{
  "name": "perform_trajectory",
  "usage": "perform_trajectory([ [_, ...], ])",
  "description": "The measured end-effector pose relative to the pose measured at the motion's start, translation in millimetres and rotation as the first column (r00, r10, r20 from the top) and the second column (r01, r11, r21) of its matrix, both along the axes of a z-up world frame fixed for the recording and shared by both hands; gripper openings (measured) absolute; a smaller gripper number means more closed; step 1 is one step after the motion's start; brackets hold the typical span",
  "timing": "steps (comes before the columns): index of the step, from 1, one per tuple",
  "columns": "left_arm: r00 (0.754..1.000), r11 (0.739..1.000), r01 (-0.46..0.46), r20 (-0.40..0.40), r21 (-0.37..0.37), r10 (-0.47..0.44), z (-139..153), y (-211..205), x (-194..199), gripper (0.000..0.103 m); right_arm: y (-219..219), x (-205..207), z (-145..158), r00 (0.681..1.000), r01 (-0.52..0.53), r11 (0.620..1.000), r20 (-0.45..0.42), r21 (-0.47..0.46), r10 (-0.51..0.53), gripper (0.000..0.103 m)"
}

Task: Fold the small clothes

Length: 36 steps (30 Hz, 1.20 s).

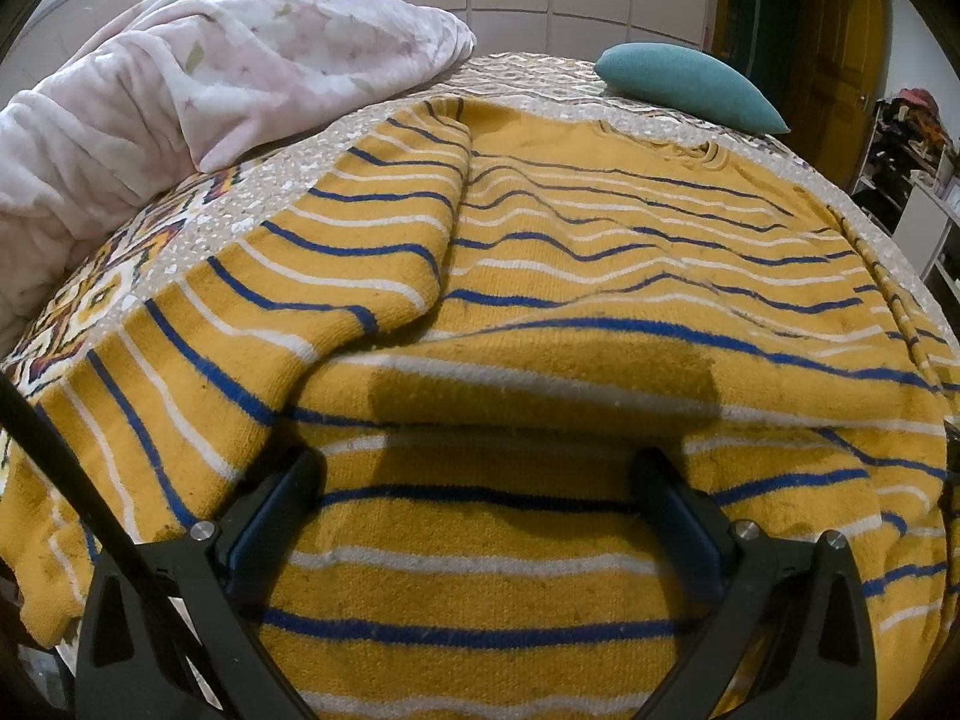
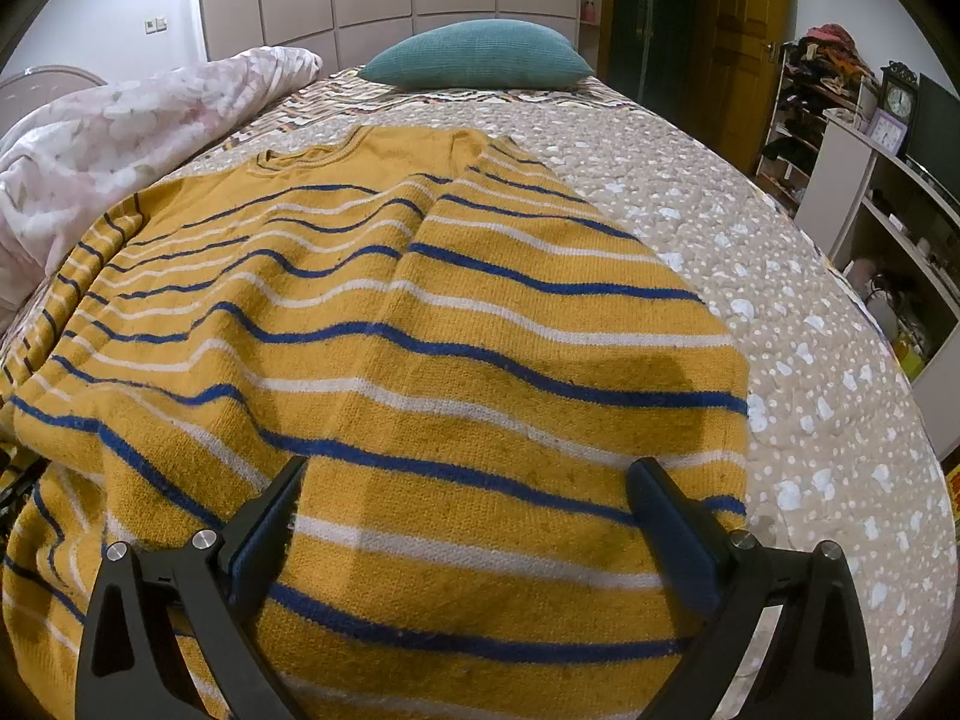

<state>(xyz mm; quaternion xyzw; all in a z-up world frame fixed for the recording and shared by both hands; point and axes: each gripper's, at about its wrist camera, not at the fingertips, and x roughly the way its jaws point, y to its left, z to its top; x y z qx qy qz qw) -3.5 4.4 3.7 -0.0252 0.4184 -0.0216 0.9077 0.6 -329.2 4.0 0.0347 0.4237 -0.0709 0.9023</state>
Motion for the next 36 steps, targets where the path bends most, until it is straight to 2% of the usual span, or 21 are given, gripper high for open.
perform_trajectory([
  [3,1.000,0.999,0.002,0.020,-0.035,-0.001,0.6,1.4,-1.5,0.103,0.3,-1.3,0.2,1.000,0.001,1.000,0.003,0.001,-0.001,0.103],
  [9,1.000,1.000,0.003,0.007,-0.006,-0.003,0.4,1.6,-1.6,0.103,2.7,-2.4,0.3,1.000,0.001,1.000,0.002,-0.002,-0.001,0.103],
  [24,1.000,1.000,0.003,0.002,-0.016,-0.003,1.2,2.2,-1.5,0.103,2.0,-6.3,1.2,1.000,0.002,1.000,0.015,0.009,-0.002,0.103],
  [32,1.000,1.000,-0.001,0.028,-0.022,0.001,5.1,3.2,-3.4,0.103,4.8,-11.9,3.6,0.999,0.025,0.999,0.026,-0.028,-0.024,0.103],
  [36,1.000,1.000,-0.002,0.012,-0.022,0.002,4.3,2.2,-5.8,0.103,5.1,-10.6,3.0,1.000,0.024,0.999,0.020,-0.026,-0.024,0.103],
])
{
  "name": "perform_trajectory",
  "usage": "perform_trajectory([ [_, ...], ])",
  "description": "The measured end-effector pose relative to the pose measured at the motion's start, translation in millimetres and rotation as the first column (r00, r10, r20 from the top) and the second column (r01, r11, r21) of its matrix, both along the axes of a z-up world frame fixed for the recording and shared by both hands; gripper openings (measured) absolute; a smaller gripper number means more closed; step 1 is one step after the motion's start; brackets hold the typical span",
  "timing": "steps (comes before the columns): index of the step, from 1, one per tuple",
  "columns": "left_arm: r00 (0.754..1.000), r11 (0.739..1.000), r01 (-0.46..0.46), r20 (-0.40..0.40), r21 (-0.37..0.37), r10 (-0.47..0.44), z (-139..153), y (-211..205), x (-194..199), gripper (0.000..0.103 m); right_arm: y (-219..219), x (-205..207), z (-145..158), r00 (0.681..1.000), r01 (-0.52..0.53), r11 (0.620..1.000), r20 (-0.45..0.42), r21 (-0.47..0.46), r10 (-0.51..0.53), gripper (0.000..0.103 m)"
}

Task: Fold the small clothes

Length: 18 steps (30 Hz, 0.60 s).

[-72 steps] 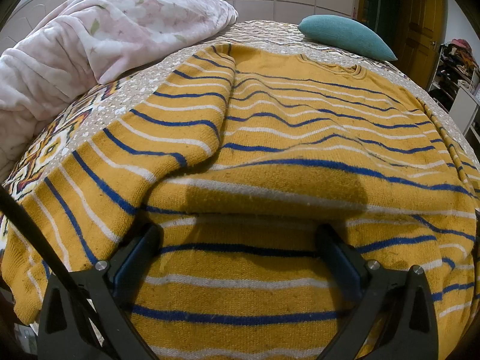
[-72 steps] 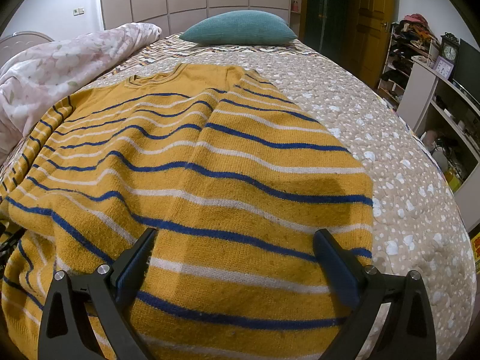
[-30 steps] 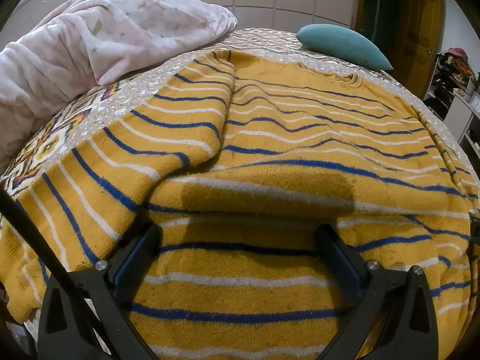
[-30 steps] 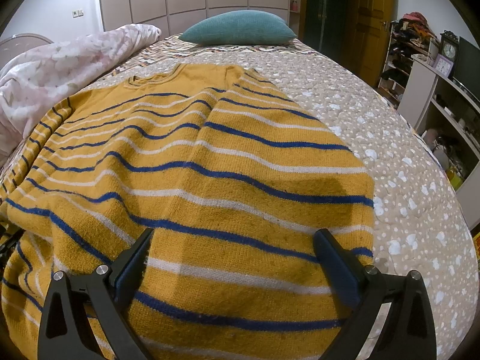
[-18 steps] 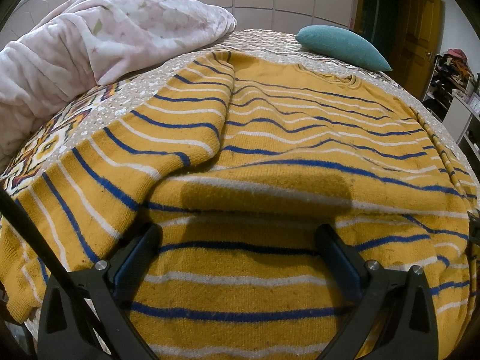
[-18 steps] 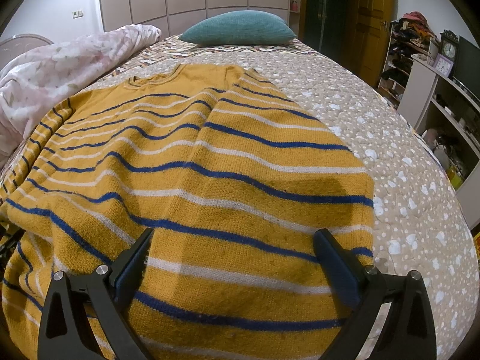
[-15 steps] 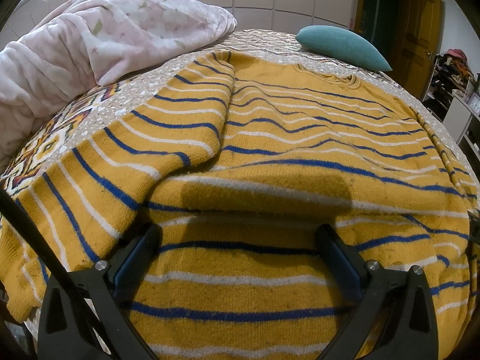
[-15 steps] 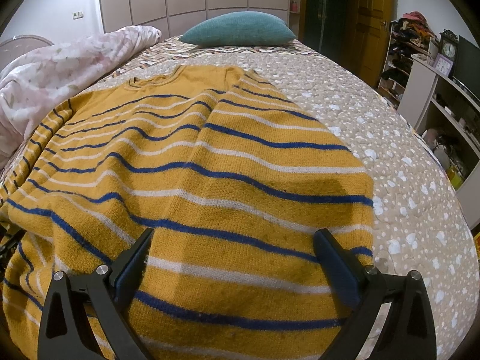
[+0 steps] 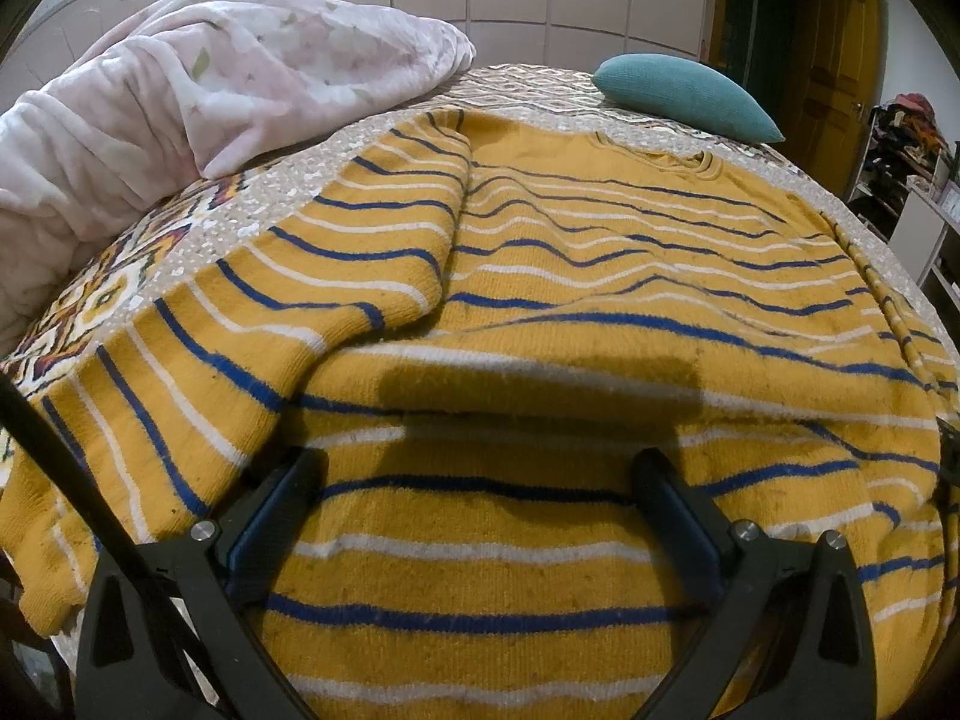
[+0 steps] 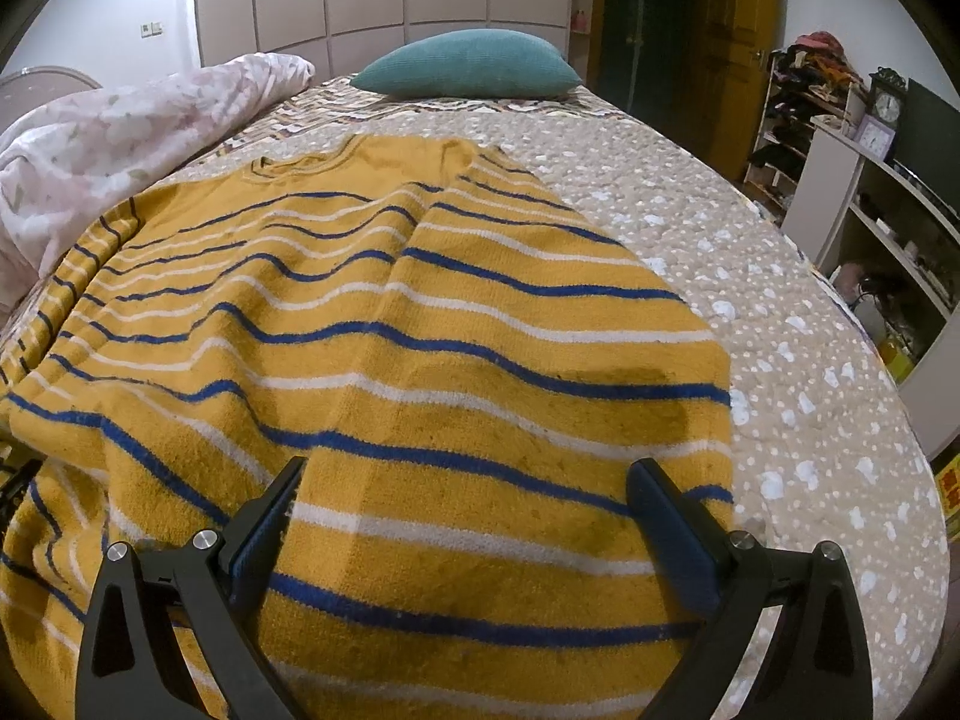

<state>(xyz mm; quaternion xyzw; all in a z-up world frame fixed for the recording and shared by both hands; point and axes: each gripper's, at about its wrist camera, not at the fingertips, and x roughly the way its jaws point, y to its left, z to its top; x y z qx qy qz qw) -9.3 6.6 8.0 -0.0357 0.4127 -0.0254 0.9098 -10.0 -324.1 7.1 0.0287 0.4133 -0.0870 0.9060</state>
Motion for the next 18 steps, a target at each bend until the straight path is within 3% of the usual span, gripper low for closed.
perform_trajectory([
  [6,0.998,0.995,0.046,-0.034,-0.093,-0.049,3.9,10.0,-3.5,0.103,-0.3,-0.1,-0.2,1.000,0.000,1.000,0.000,0.000,0.000,0.103],
  [9,0.995,0.993,0.092,-0.038,-0.079,-0.095,11.9,16.9,-16.3,0.097,-0.4,0.1,-0.3,1.000,0.000,1.000,-0.001,-0.001,0.000,0.103],
  [13,0.991,0.992,0.125,0.052,-0.007,-0.125,33.6,42.5,-49.6,0.092,-0.7,-0.1,-0.2,1.000,0.000,1.000,0.000,0.000,0.000,0.103],
  [15,0.993,0.995,0.097,0.072,-0.006,-0.096,47.0,68.1,-61.3,0.092,-0.7,0.0,-0.2,1.000,0.000,1.000,0.000,0.000,0.000,0.103],
  [18,0.995,1.000,-0.020,0.098,0.019,0.018,57.2,112.4,-64.3,0.092,-0.6,0.1,-0.1,1.000,0.000,1.000,0.000,0.000,0.000,0.103],
])
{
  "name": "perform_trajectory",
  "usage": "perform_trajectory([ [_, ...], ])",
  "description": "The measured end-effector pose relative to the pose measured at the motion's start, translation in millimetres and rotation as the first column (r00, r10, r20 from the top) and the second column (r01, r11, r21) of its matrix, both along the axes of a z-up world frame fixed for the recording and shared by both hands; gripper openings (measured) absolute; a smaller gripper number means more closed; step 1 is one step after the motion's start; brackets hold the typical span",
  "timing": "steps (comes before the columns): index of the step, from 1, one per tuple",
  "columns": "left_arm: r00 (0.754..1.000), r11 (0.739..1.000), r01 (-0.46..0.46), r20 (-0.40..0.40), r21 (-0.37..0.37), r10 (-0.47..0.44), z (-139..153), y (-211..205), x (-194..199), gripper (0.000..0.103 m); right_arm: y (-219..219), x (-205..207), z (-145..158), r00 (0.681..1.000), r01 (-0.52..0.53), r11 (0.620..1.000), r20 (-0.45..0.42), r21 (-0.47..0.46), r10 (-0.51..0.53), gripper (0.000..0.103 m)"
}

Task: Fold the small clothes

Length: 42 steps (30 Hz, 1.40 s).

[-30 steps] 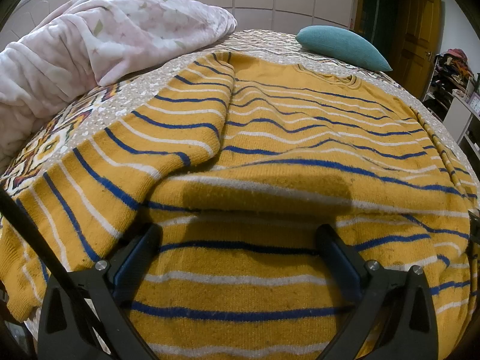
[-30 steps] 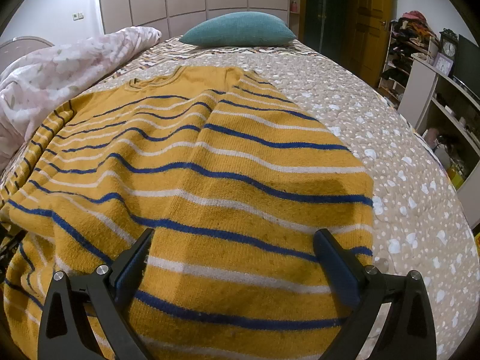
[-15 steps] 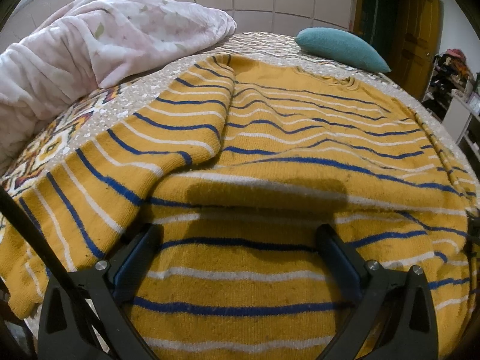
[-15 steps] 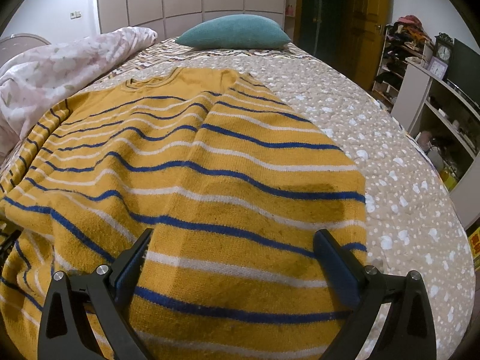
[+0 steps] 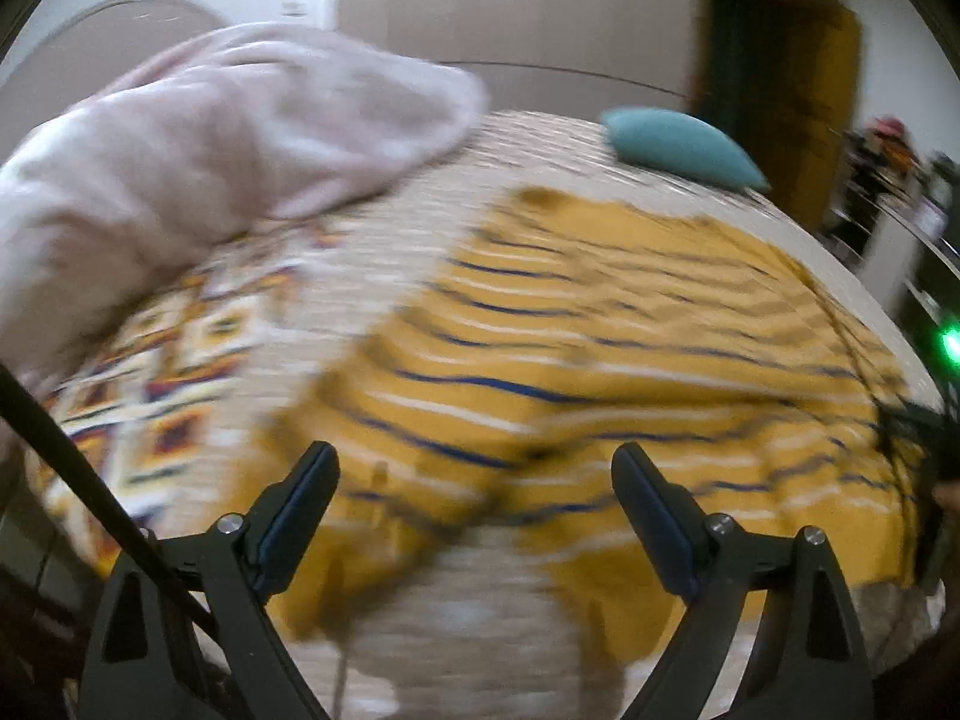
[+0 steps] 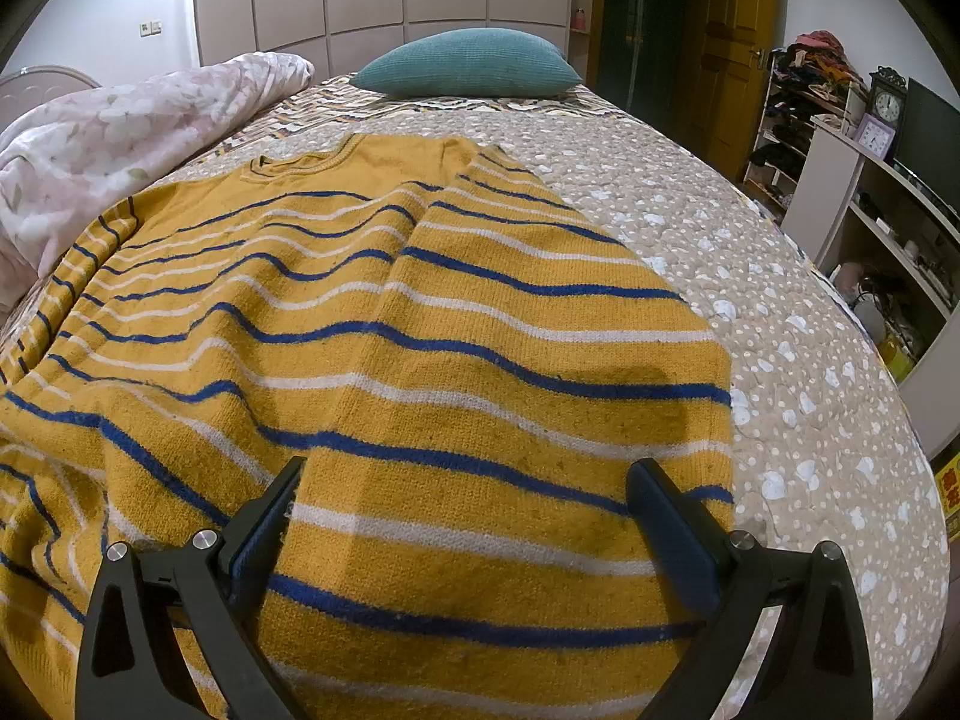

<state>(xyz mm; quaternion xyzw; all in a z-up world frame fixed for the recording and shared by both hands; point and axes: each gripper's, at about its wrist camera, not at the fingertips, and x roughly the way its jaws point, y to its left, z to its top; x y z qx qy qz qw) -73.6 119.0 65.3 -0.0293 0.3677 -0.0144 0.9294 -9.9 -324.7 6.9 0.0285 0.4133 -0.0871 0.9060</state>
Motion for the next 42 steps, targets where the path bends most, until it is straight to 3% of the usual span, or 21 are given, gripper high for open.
perform_trajectory([
  [3,0.987,0.988,-0.152,-0.058,-0.019,0.151,-8.0,49.9,13.6,0.092,0.0,0.1,0.0,1.000,0.000,1.000,0.000,0.000,0.000,0.103],
  [5,0.974,0.976,-0.209,-0.097,-0.054,0.204,-16.6,71.8,20.3,0.092,-0.1,0.1,0.0,1.000,0.000,1.000,0.000,0.000,0.000,0.103],
  [9,0.975,0.984,-0.146,-0.186,-0.106,0.124,-35.7,77.1,40.8,0.089,0.2,0.1,0.0,1.000,0.000,1.000,-0.001,0.000,0.000,0.103],
  [10,0.976,0.988,-0.107,-0.201,-0.112,0.083,-39.8,71.4,45.7,0.065,0.1,0.1,0.0,1.000,0.000,1.000,-0.001,0.000,0.000,0.103],
  [12,0.970,0.996,-0.066,-0.239,-0.056,0.051,-47.1,58.6,53.4,0.017,0.1,0.1,0.0,1.000,0.000,1.000,-0.001,0.000,0.000,0.103],
  [13,0.971,0.996,-0.054,-0.237,-0.068,0.037,-44.7,57.5,55.8,0.009,0.1,0.1,0.0,1.000,0.000,1.000,-0.001,0.000,0.000,0.103],
  [17,0.971,0.989,-0.129,-0.211,-0.079,0.109,-17.6,85.4,73.9,0.007,-0.1,0.2,-0.1,1.000,0.000,1.000,-0.002,-0.001,0.000,0.103],
  [22,0.933,0.945,-0.323,-0.147,0.057,0.328,27.2,143.7,116.9,0.007,-0.1,0.2,-0.2,1.000,0.000,1.000,-0.002,0.000,0.000,0.103],
  [26,0.916,0.924,-0.373,-0.123,0.085,0.381,51.6,156.8,139.1,0.007,0.1,0.3,-0.1,1.000,0.000,1.000,-0.003,0.000,0.000,0.103],
  [28,0.926,0.930,-0.352,-0.105,0.110,0.363,61.3,138.7,141.1,0.007,-0.3,0.2,-0.1,1.000,-0.001,1.000,-0.002,0.002,0.001,0.103],
  [30,0.948,0.951,-0.289,-0.105,0.107,0.300,69.0,110.9,144.1,0.007,-1.0,-0.3,-0.2,1.000,0.000,1.000,-0.001,0.004,0.000,0.103],
  [35,0.989,0.999,-0.049,-0.138,0.007,0.050,80.9,-3.3,166.9,0.007,-3.9,-1.9,-0.7,1.000,0.000,1.000,0.003,0.012,0.000,0.103],
  [39,0.974,0.986,0.151,-0.163,-0.065,-0.160,81.4,-115.2,185.0,0.007,-3.1,-2.1,-0.3,1.000,-0.001,1.000,0.008,0.020,0.001,0.103],
  [42,0.942,0.951,0.279,-0.157,-0.130,-0.298,80.0,-193.7,188.9,0.007,-5.2,-4.3,0.4,1.000,-0.005,0.999,0.017,0.046,0.004,0.103],
])
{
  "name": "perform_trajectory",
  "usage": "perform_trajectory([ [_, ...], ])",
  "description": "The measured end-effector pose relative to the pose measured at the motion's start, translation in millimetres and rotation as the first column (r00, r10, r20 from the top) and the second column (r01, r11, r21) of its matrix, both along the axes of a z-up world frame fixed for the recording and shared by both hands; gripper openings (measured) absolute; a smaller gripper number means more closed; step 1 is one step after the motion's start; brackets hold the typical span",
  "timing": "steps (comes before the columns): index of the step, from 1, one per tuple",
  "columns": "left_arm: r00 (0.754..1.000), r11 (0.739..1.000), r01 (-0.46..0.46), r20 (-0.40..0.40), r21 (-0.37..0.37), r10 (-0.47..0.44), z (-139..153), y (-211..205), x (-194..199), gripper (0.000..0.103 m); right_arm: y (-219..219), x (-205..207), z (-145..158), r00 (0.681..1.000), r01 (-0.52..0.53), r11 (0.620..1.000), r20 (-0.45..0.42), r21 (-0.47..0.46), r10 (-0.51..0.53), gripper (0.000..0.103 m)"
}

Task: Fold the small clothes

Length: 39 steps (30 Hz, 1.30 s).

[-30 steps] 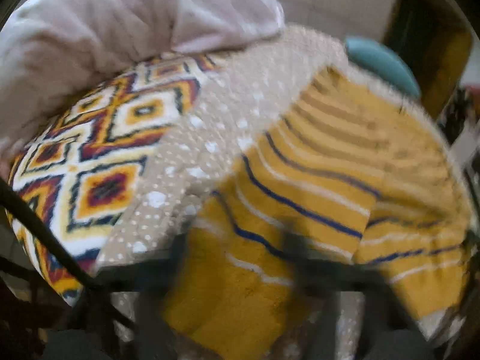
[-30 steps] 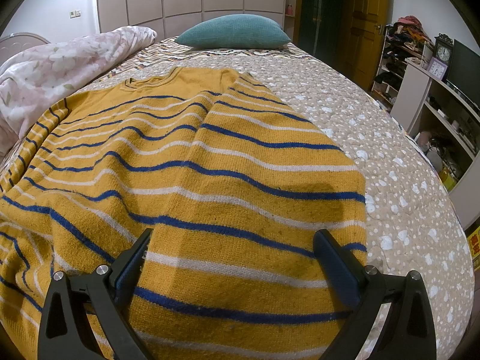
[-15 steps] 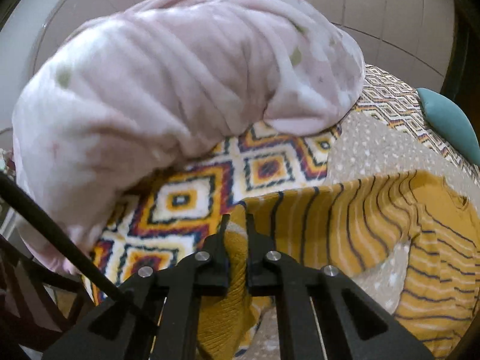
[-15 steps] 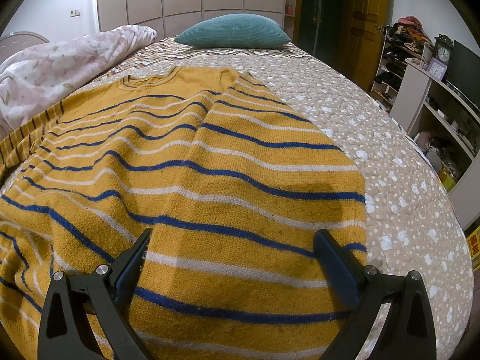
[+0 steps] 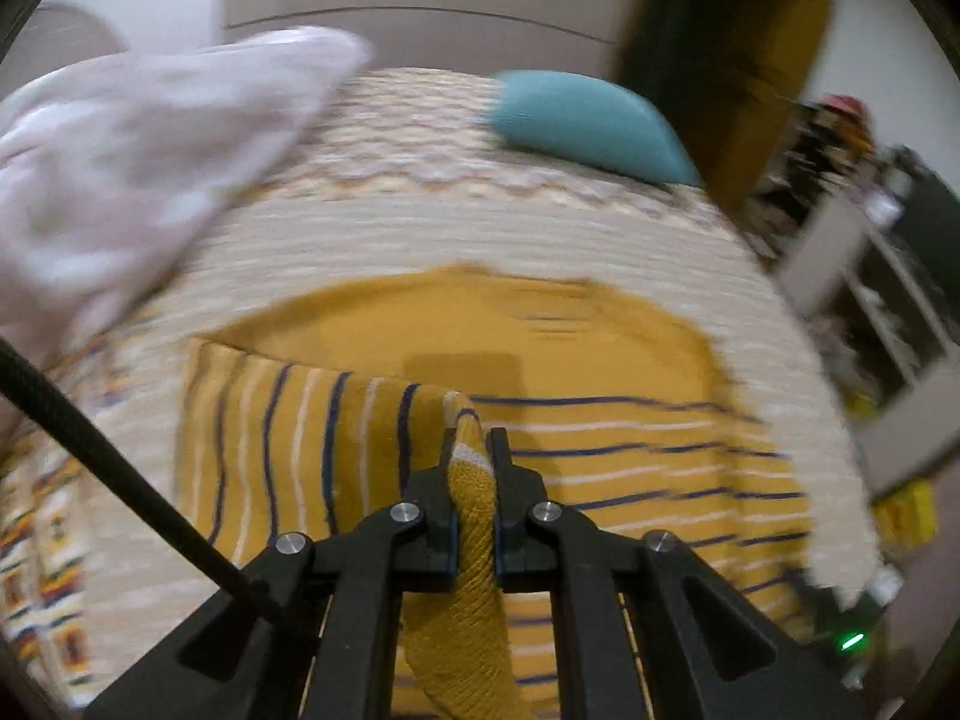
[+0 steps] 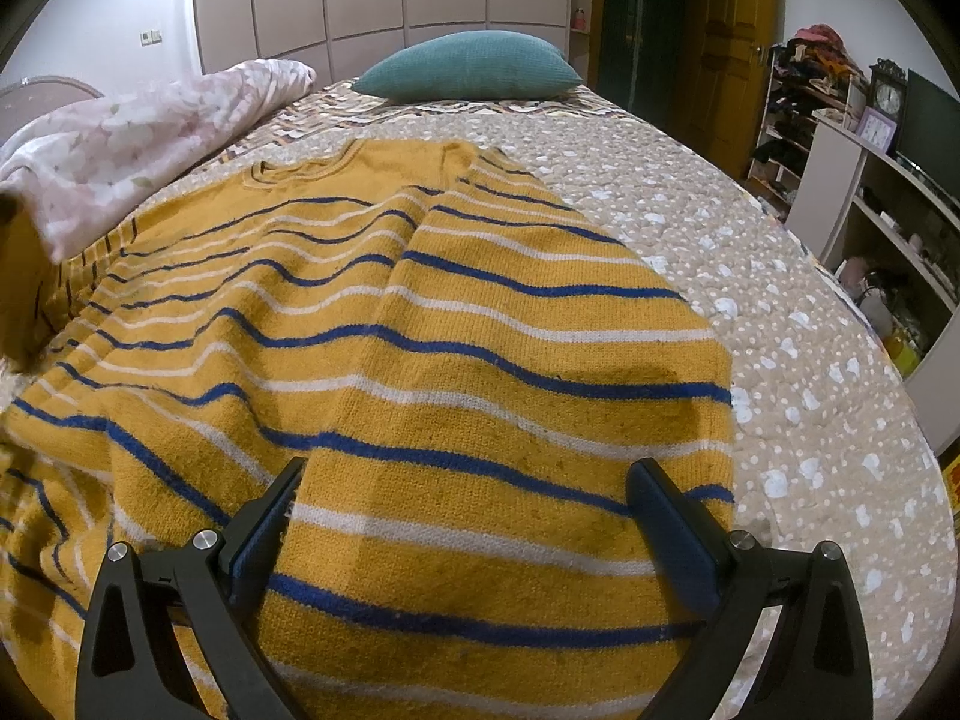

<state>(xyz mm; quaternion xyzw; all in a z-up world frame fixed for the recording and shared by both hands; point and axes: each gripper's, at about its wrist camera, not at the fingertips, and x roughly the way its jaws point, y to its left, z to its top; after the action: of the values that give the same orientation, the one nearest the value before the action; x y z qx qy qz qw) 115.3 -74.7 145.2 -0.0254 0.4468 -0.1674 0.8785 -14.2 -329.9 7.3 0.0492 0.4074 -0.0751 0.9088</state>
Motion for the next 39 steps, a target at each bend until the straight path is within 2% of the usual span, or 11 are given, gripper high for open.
perform_trajectory([
  [4,0.991,0.990,0.107,-0.070,-0.093,-0.114,-10.3,-71.0,5.8,0.022,-4.7,-1.5,0.3,1.000,-0.004,0.999,0.011,0.041,0.003,0.103],
  [9,0.992,0.990,0.110,-0.057,-0.090,-0.116,-13.5,-76.1,-10.9,0.051,-6.3,-2.1,0.1,1.000,-0.007,0.998,0.016,0.058,0.006,0.103],
  [16,0.998,0.995,-0.055,0.035,0.077,0.053,-26.7,24.9,-65.4,0.069,-11.9,-0.9,-0.1,1.000,-0.018,0.993,0.010,0.114,0.017,0.103],
  [23,0.968,0.964,-0.246,0.078,0.102,0.238,-79.8,115.0,-128.3,0.070,-59.3,-6.2,2.1,0.997,-0.067,0.884,0.056,0.463,0.047,0.103],
  [25,0.965,0.961,-0.260,0.052,0.095,0.256,-97.3,124.2,-131.9,0.071,-71.7,-8.8,11.0,0.998,-0.064,0.856,0.010,0.514,0.068,0.088],
  [26,0.965,0.962,-0.263,0.026,0.078,0.262,-107.8,129.6,-131.6,0.071,-81.5,-19.6,19.8,0.999,-0.043,0.837,0.015,0.546,0.042,0.063],
  [27,0.963,0.961,-0.271,0.008,0.063,0.271,-116.6,132.3,-130.6,0.071,-87.6,-32.3,29.7,0.999,-0.048,0.829,0.044,0.557,0.028,0.055],
  [30,0.959,0.960,-0.279,0.052,0.026,0.277,-135.9,134.9,-134.0,0.080,-79.5,-69.8,58.2,0.995,-0.070,0.904,0.099,0.421,0.031,0.055],
  [32,0.965,0.964,-0.254,0.093,0.078,0.246,-137.8,123.5,-139.2,0.084,-56.1,-97.5,69.4,0.988,-0.131,0.932,0.126,0.338,0.094,0.061],
  [35,0.968,0.964,-0.244,0.089,0.102,0.235,-137.6,117.7,-139.3,0.087,-9.2,-122.2,61.3,0.968,-0.248,0.934,0.105,0.256,0.228,0.077],
  [39,0.968,0.968,-0.239,0.092,0.082,0.231,-138.4,121.0,-137.5,0.088,47.3,-143.7,35.8,0.928,-0.372,0.917,0.070,0.145,0.366,0.077],
])
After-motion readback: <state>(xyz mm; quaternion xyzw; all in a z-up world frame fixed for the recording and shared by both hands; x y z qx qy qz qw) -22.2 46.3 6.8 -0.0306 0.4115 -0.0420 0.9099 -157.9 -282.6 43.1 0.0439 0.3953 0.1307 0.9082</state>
